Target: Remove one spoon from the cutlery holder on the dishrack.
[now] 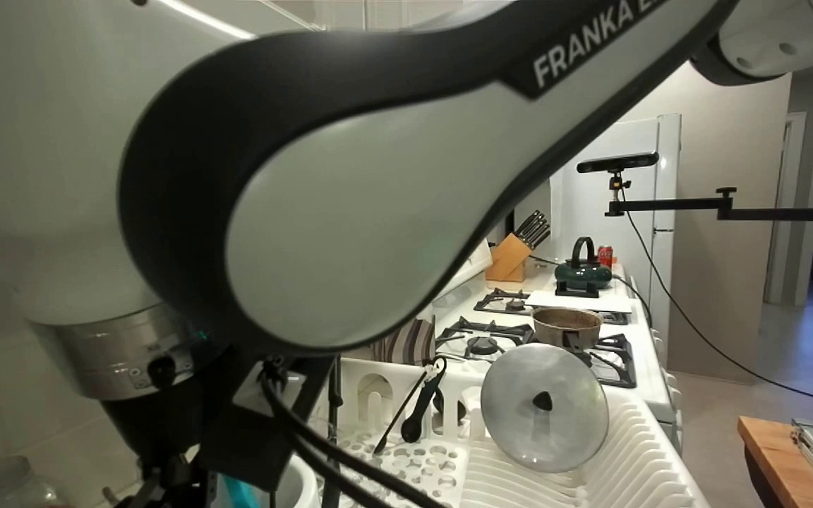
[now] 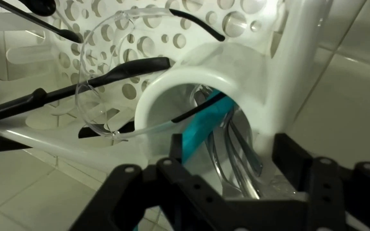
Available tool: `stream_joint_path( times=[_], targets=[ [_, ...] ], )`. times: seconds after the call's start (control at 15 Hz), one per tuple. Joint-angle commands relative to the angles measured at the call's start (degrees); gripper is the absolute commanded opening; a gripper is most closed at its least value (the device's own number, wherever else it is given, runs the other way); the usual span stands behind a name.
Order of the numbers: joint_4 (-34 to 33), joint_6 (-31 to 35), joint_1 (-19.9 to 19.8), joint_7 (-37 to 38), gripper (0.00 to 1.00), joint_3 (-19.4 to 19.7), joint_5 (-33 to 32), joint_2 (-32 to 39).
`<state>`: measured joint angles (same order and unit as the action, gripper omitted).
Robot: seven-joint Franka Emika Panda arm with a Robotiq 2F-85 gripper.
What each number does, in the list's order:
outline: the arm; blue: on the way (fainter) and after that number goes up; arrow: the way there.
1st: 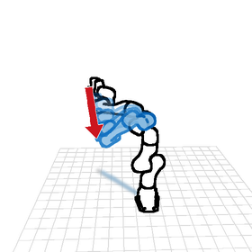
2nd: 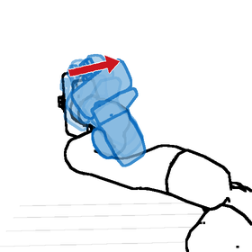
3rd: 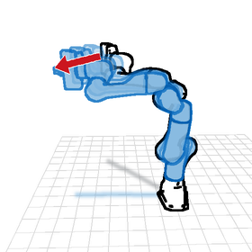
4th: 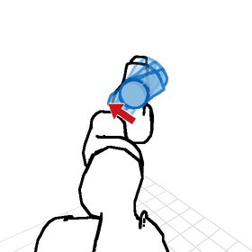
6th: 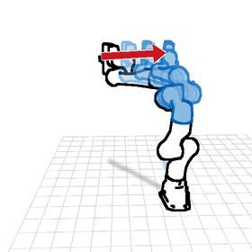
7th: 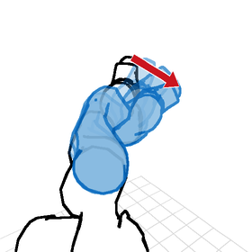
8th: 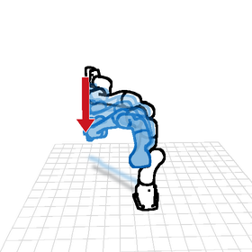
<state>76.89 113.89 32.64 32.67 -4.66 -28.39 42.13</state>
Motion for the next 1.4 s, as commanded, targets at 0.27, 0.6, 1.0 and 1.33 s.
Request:
stream_joint_path(
  times=[0.27, 0.6, 1.0, 1.33],
  targets=[
    [-7.8, -1.0, 2.5, 0.6, 0.70, 2.4, 1.2, 4.9],
    [-9.4, -0.9, 2.0, 1.4, 0.53, 1.9, 0.7, 5.7],
    [-6.8, -1.3, 2.2, 3.1, 0.25, 1.3, 0.9, 4.1],
    [-4.8, -1.0, 2.3, 4.2, 0.36, 1.1, 0.9, 2.7]
  ],
)
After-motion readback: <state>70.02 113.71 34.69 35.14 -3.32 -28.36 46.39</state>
